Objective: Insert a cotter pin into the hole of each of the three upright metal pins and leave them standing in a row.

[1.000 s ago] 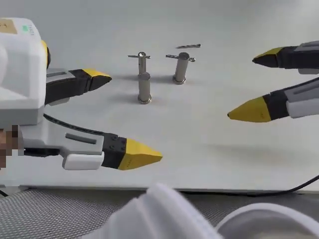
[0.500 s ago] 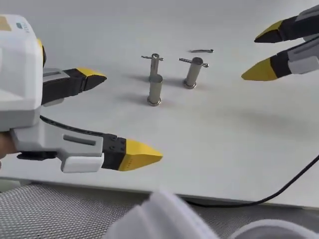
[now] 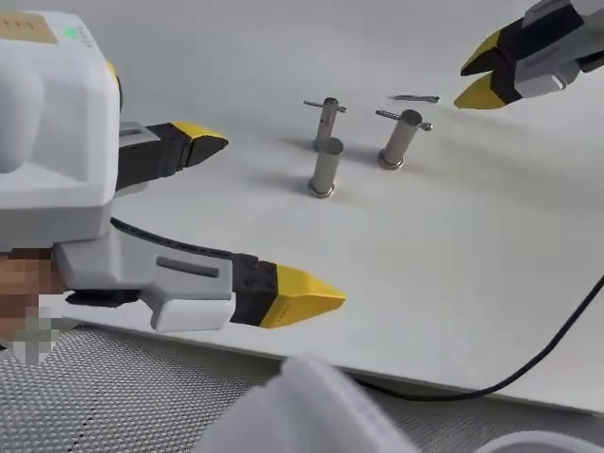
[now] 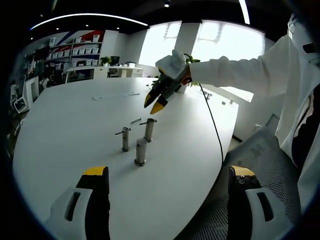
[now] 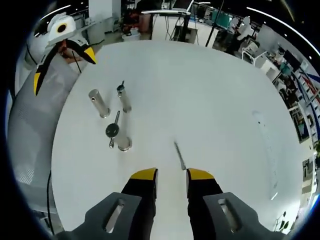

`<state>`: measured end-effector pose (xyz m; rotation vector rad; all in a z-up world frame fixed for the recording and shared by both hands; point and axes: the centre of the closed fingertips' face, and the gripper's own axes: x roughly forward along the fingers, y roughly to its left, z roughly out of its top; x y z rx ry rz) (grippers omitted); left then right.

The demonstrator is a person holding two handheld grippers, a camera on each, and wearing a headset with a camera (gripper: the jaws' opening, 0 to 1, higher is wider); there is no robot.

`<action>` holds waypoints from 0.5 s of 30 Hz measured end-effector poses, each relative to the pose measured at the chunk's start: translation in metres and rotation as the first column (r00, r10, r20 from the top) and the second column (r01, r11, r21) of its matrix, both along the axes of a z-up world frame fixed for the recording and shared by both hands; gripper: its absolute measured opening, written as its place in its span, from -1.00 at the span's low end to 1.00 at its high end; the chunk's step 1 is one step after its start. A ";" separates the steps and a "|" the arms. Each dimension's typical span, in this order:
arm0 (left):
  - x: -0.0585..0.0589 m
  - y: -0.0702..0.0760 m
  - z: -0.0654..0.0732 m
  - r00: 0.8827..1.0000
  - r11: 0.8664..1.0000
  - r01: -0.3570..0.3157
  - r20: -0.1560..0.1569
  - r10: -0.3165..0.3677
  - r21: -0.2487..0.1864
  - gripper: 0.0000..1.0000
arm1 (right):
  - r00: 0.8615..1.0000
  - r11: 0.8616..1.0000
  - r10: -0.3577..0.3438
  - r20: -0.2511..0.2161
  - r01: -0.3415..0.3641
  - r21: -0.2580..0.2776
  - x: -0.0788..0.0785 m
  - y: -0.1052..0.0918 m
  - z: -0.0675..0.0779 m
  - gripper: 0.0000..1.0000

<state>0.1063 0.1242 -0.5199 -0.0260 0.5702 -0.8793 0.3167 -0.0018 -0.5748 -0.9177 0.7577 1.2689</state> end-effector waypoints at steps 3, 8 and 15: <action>0.000 0.001 0.000 1.000 1.000 -0.005 0.000 0.005 0.000 0.98 | 1.000 1.000 -0.001 -0.022 0.001 0.002 0.006 0.006 -0.008 -0.66; 0.001 0.000 0.002 1.000 1.000 -0.010 -0.003 0.010 -0.013 0.98 | 0.997 1.000 -0.014 -0.072 0.013 -0.006 0.011 0.015 -0.024 -0.75; 0.005 0.002 -0.001 1.000 1.000 -0.022 -0.008 0.022 -0.021 0.98 | 0.991 0.999 -0.049 -0.123 0.047 -0.021 0.014 0.020 -0.036 -0.85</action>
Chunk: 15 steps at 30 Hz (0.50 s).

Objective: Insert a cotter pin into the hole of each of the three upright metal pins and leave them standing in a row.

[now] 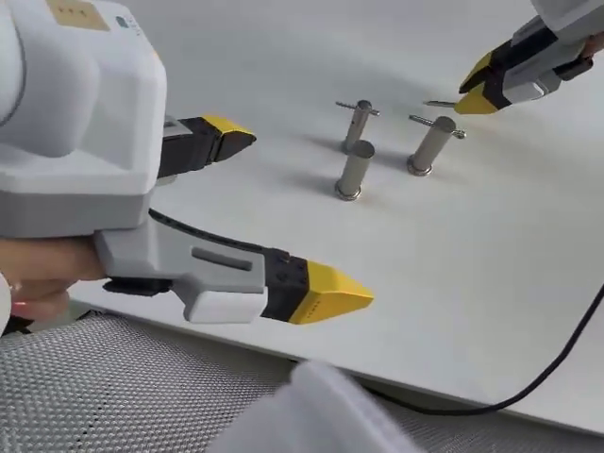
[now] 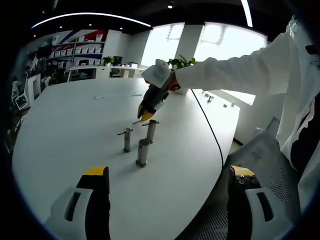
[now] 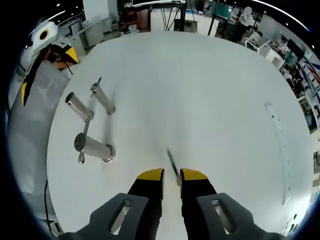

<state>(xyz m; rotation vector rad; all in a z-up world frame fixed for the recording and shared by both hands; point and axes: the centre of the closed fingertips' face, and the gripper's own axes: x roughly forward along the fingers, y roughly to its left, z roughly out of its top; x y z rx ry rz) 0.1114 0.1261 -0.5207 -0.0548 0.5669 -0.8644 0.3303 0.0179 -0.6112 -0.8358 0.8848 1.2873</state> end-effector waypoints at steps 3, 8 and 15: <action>0.000 0.001 -0.003 1.000 1.000 -0.004 -0.002 0.004 0.009 0.98 | 0.998 0.999 0.032 0.061 -0.029 -0.046 0.010 -0.003 -0.003 -0.87; -0.002 0.000 -0.004 1.000 1.000 0.000 -0.013 0.000 0.001 0.96 | 0.999 0.998 0.034 0.039 -0.031 -0.056 0.000 -0.001 -0.003 -0.94; -0.002 -0.002 -0.006 1.000 1.000 0.004 -0.022 -0.004 -0.010 0.94 | 0.998 0.996 0.055 0.037 -0.052 -0.073 -0.002 -0.001 -0.003 -0.98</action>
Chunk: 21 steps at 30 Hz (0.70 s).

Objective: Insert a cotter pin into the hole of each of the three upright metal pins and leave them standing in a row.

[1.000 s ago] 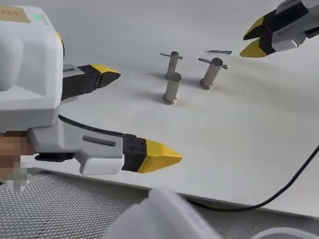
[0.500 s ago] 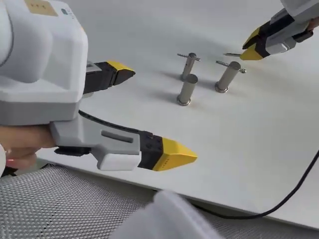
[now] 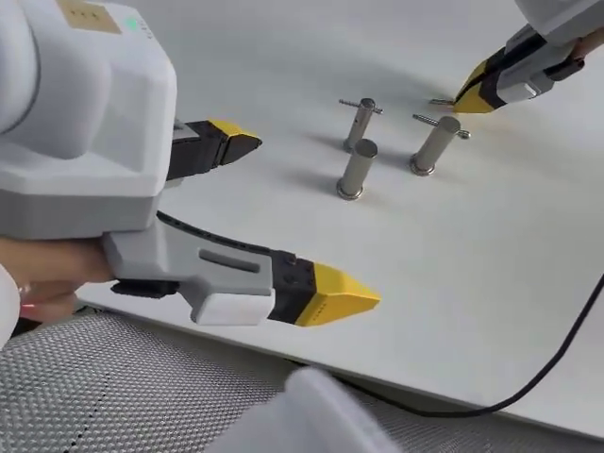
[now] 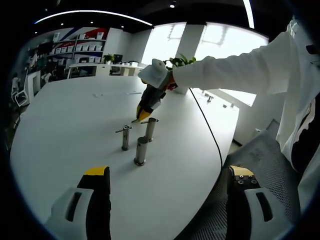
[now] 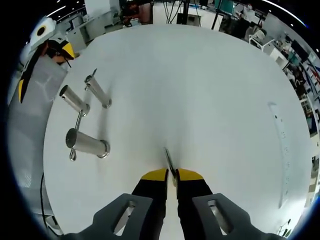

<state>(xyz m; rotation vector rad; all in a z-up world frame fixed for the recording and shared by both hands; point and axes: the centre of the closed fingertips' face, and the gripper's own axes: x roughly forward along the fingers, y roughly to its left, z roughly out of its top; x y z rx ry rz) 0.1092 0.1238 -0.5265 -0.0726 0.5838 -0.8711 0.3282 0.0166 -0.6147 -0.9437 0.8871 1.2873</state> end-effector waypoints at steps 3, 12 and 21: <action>-0.002 -0.001 -0.002 1.000 1.000 0.010 -0.007 -0.010 0.003 0.89 | 1.000 1.000 -0.022 -0.006 0.022 0.005 0.002 0.000 -0.001 -0.99; -0.001 -0.003 -0.002 1.000 1.000 0.011 -0.011 -0.011 -0.004 0.88 | 0.999 1.000 -0.017 0.045 0.017 -0.006 -0.004 0.001 0.000 -1.00; 0.016 0.012 0.005 0.998 0.998 -0.064 0.025 0.064 -0.001 0.81 | 0.996 0.999 -0.034 0.083 0.034 -0.001 -0.002 -0.001 0.002 -1.00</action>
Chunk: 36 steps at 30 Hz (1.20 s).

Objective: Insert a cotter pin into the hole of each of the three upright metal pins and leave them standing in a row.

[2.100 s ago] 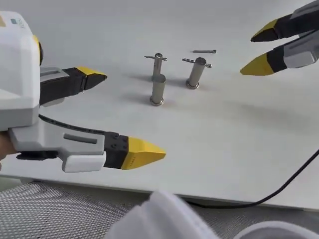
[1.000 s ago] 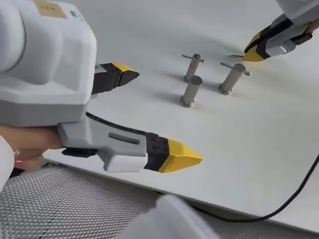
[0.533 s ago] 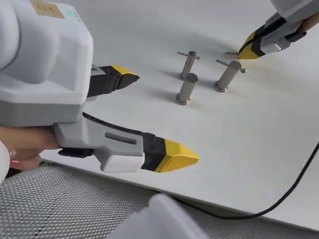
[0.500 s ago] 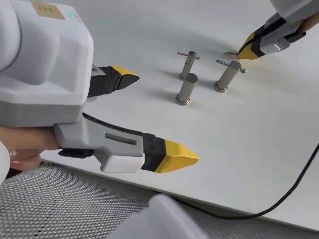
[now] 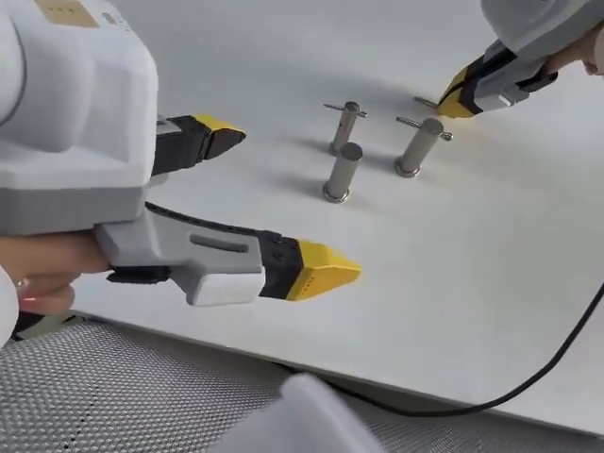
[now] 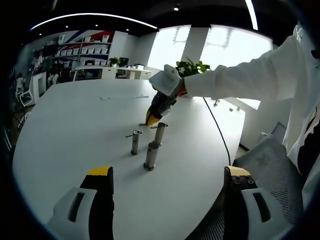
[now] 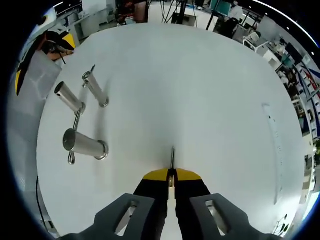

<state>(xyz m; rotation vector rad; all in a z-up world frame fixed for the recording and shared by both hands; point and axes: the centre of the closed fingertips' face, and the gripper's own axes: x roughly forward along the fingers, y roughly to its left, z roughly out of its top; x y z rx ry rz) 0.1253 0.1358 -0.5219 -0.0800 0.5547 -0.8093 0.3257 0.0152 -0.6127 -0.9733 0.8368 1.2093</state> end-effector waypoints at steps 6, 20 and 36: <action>0.002 0.005 0.004 1.000 1.000 0.004 0.009 -0.004 0.019 0.81 | 0.999 1.000 0.019 0.050 -0.020 0.022 0.001 0.001 0.005 -1.00; 0.015 -0.001 0.022 0.998 1.000 0.020 0.052 -0.020 0.000 0.69 | 0.965 0.976 0.041 0.260 -0.094 0.196 -0.027 0.008 0.084 -1.00; 0.042 -0.041 0.052 0.996 0.986 0.084 0.017 -0.082 -0.143 0.45 | 0.919 0.917 0.003 0.394 -0.160 0.365 -0.096 0.022 0.147 -1.00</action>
